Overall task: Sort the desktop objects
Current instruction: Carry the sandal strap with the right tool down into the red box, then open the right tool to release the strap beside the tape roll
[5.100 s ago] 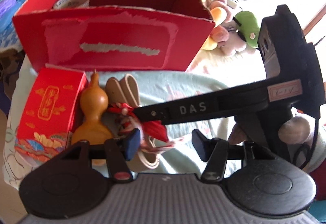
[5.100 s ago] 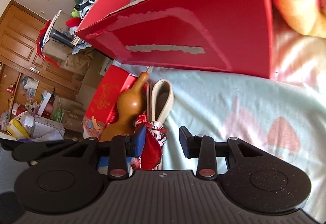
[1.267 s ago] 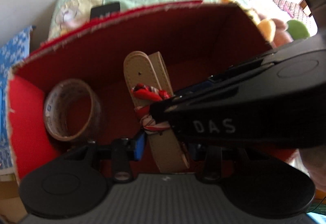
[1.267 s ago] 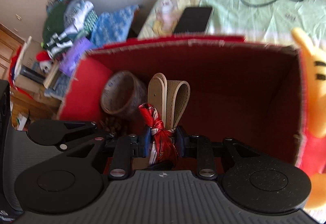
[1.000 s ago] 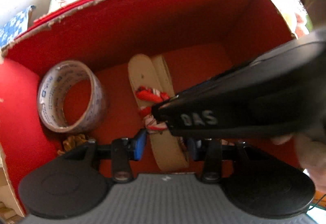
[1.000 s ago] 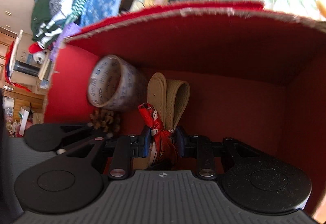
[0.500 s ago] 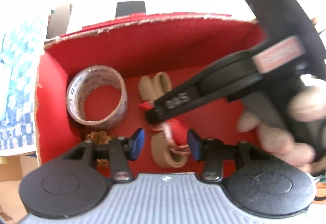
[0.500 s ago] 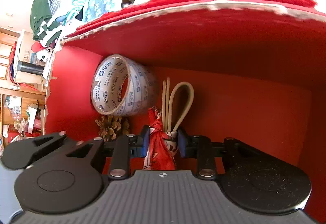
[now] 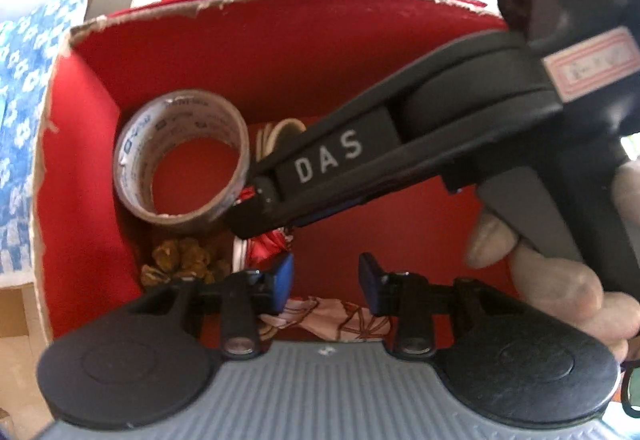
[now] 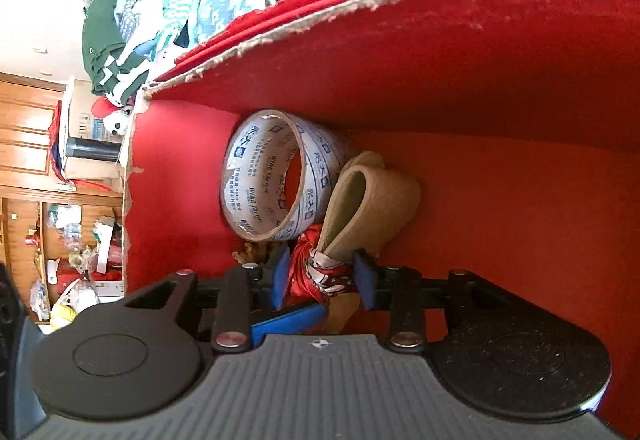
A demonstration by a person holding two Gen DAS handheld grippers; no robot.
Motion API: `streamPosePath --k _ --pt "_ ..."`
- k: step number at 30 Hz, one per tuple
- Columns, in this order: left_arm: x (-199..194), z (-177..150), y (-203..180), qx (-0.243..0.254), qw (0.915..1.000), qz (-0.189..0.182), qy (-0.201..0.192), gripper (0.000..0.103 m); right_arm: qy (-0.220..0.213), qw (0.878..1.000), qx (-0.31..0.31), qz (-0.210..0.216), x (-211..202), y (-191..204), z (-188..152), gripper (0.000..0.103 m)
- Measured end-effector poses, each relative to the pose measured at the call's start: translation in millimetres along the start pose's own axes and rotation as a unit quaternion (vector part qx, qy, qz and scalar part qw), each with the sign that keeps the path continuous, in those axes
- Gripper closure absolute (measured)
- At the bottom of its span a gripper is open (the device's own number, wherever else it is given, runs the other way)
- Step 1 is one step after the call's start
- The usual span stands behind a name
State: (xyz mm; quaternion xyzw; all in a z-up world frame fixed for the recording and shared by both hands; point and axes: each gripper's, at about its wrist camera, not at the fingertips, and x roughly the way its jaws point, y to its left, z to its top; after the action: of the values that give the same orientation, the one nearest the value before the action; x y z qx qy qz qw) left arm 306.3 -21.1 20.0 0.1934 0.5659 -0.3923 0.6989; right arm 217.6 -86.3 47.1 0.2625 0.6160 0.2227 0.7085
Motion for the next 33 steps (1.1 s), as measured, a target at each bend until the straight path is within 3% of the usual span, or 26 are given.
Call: streamPosePath --k 6,10,13,15,20,27,33 --pt "1.5 -1.7 5.9 -0.013 0.9999 -0.009 0.000 0.065 -0.042 0.998 -0.031 -0.034 -16.7 11.6 -3.6 0.063" --pt "0.8 -2.8 5.9 -0.015 0.9998 -0.012 -0.004 0.065 -0.077 0.996 -0.010 -0.040 -33.8 0.0 -6.8 0.065" --pt "0.6 -3.7 4.0 -0.011 0.9999 -0.009 -0.006 0.065 -0.084 0.995 0.013 -0.054 -31.6 -7.9 -3.0 0.074" --pt "0.7 -3.7 4.2 -0.012 0.9999 -0.010 -0.006 0.064 -0.077 0.996 0.030 -0.041 -19.3 -8.3 3.3 0.077" --pt "3.7 -2.4 2.1 -0.014 0.9997 -0.019 -0.005 0.063 -0.089 0.995 0.035 -0.021 -9.7 -10.3 9.4 0.077" --pt "9.8 -2.0 -8.0 -0.006 1.0000 0.002 -0.004 0.063 -0.112 0.992 -0.022 -0.050 -15.0 -1.8 0.6 0.074" --pt "10.6 -3.1 -7.1 -0.020 0.9998 0.003 -0.006 0.063 -0.117 0.992 -0.016 -0.042 -13.3 -4.1 0.0 0.071"
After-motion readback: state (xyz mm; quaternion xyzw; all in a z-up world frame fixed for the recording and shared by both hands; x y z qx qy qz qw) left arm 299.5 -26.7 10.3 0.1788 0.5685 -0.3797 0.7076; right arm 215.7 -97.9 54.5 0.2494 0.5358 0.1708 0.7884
